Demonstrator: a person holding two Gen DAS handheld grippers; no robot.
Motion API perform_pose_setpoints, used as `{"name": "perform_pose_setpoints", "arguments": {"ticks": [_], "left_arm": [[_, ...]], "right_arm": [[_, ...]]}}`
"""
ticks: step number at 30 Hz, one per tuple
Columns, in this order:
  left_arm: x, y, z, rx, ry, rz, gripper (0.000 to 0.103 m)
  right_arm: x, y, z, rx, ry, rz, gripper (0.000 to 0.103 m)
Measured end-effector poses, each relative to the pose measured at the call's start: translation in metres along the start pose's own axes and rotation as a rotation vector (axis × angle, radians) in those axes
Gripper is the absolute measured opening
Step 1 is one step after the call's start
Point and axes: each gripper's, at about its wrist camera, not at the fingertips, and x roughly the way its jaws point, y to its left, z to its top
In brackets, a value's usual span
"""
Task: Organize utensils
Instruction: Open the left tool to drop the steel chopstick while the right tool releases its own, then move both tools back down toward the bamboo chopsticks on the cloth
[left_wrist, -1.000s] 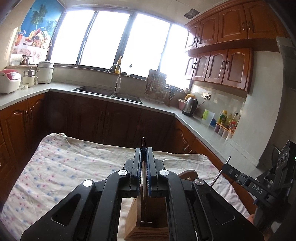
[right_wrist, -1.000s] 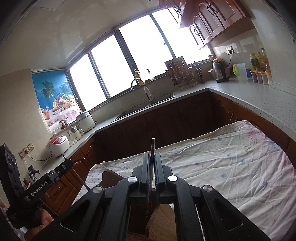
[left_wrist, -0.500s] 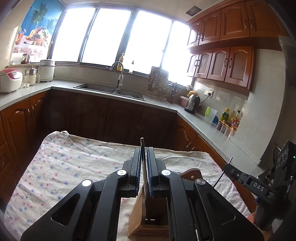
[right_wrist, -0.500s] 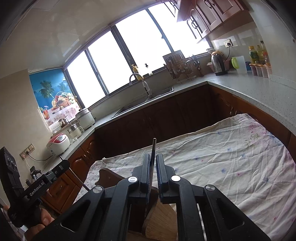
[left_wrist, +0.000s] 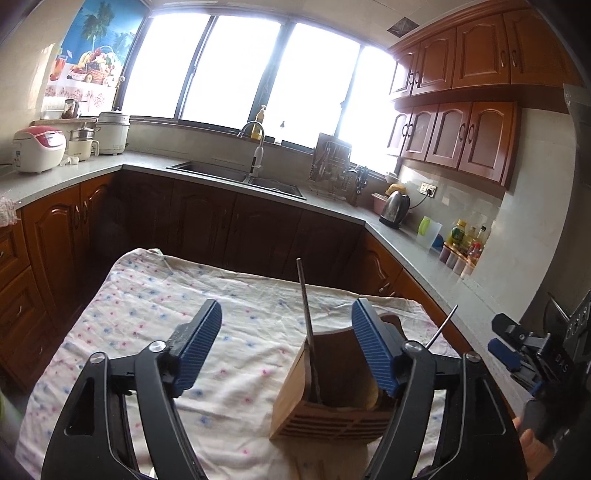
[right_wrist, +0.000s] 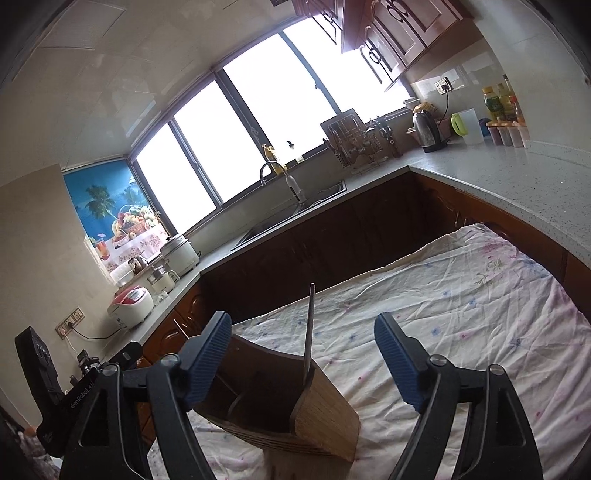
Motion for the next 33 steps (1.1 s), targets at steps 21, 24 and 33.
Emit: {"name": "perform_pose_setpoints", "arguments": {"ticks": [21,24,33], "left_arm": [[-0.08,0.021,-0.094,-0.036,0.216,0.025,0.083],[-0.085,0.022,-0.107,-0.039,0.246,0.029,0.083],[-0.092,0.023,-0.135,-0.04,0.311,0.043,0.083]], "right_arm": [[-0.113,-0.018,-0.076,-0.052,0.09,-0.11,0.096],[-0.122,-0.017,-0.091,-0.069,0.109,-0.126,0.096],[-0.132,-0.021,-0.119,-0.061,0.153,-0.141,0.096]]}}
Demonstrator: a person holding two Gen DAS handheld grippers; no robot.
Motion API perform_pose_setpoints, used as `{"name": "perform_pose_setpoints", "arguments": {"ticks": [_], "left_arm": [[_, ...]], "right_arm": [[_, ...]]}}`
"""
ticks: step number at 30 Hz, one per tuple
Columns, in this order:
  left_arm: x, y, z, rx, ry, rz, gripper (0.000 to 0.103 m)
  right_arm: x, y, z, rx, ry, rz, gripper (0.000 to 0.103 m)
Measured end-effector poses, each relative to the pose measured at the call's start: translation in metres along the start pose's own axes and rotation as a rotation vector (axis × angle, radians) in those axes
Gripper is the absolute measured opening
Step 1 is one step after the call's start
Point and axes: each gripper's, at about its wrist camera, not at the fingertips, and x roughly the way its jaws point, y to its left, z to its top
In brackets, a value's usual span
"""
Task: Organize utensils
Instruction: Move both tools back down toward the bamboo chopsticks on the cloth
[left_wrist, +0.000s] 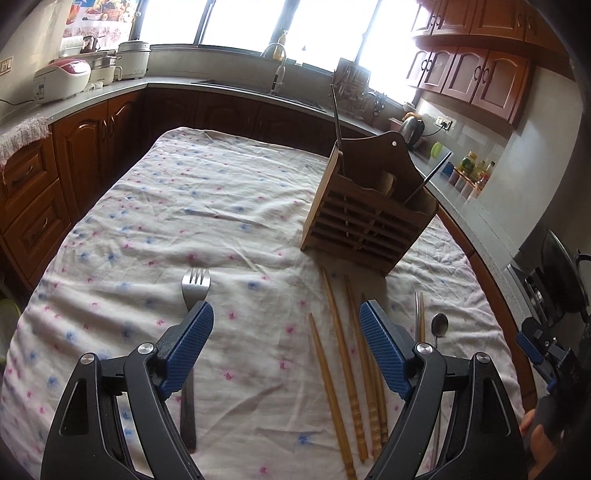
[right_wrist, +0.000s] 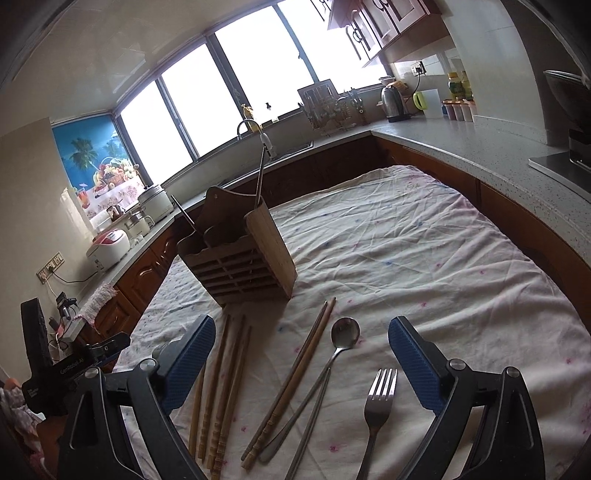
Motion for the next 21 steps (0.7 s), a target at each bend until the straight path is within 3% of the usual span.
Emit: {"name": "perform_pose_setpoints", "arguments": {"ticks": [18,21], "left_arm": [[0.036,-0.015,0.002,0.061,0.127,0.02,0.083],[0.045,-0.018,0.002,0.076,0.152,0.021,0.079]], "right_arm": [[0.028,0.014,0.001,-0.04,0.069,0.021,0.095],[0.037,0.013,0.003,-0.035,0.082,0.024,0.084]]}}
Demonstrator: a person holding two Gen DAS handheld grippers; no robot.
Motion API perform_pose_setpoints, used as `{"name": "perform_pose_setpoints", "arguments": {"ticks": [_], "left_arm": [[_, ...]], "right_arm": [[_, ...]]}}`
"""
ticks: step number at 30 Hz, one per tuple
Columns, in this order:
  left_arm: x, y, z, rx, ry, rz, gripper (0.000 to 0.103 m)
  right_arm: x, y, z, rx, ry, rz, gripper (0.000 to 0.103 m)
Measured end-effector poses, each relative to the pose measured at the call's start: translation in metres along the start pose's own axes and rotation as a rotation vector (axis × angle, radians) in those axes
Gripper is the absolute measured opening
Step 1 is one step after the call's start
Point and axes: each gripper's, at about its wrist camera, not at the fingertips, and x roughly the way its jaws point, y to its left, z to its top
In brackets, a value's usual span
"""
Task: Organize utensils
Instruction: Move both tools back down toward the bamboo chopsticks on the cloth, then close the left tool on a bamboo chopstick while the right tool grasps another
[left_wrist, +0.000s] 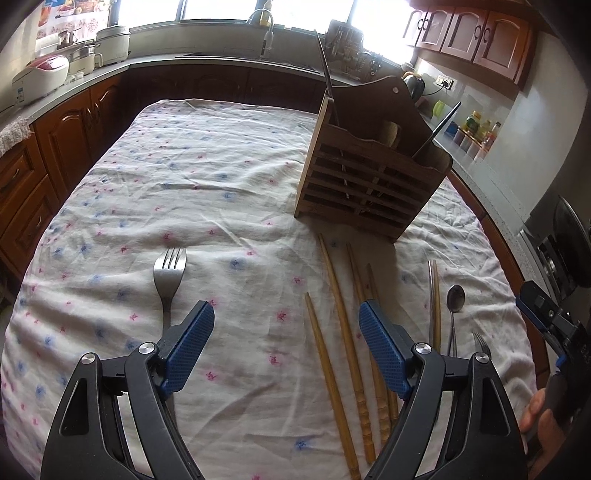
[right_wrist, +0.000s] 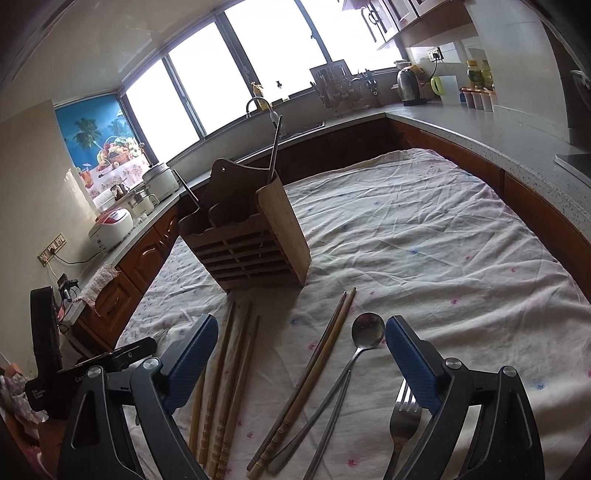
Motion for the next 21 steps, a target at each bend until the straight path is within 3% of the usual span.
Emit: {"name": "perform_pose_setpoints", "arguments": {"ticks": [6,9,18,21], "left_arm": [[0.022,-0.009,0.001,0.043,0.08,-0.018,0.053],[0.033,-0.013,0.001,0.061,0.122,-0.022,0.041],[0.054,-0.012,-0.006,0.069,0.196,-0.017,0.031],[0.061,-0.014,-0.008,0.079,0.219,-0.022,0.029]], "right_arm": [[0.035,-0.006,0.006,0.012,0.084,-0.028,0.043],[0.055,-0.01,0.008,0.015,0.128,-0.043,0.033],[0.109,-0.025,0.006,0.027,0.249,-0.131,0.012],[0.119,-0.03,0.006,0.033,0.277,-0.134,0.011]]}}
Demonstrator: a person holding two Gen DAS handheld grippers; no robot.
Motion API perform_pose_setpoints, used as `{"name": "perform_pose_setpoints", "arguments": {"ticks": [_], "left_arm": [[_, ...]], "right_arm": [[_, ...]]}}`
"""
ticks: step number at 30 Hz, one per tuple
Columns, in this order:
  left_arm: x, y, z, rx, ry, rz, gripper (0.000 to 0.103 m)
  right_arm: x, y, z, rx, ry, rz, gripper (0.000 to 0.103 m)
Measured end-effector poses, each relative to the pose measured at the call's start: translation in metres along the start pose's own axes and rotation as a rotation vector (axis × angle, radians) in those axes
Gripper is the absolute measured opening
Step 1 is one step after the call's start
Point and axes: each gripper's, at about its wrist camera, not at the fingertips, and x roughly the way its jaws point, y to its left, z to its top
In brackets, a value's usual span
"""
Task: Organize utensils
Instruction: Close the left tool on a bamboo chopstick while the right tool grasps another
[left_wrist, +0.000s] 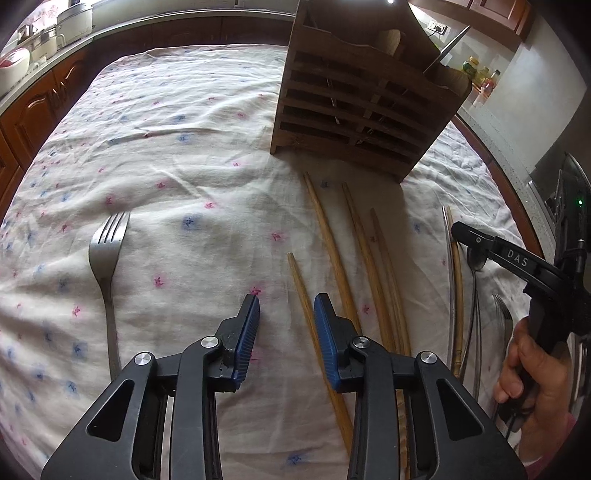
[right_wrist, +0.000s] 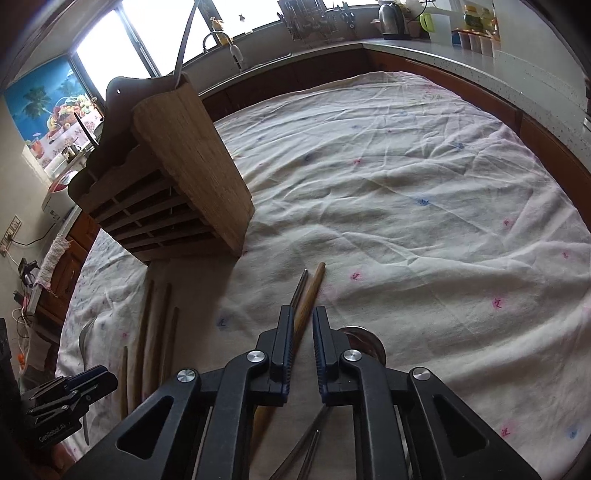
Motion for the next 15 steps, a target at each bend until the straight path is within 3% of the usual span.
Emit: {"name": "perform_pose_setpoints", "arguments": {"ticks": [13,15], "left_arm": [[0.011,-0.031,0.003,0.163,-0.013,0.112,0.029],[0.011,-0.032,0.002,0.178,-0.023,0.111,0.024]], "right_arm": [[0.017,0.009,0.015,-0.069,0.042,-0.053,0.009],[0.018,0.01,0.015,-0.076,0.036,-0.054,0.009]]}}
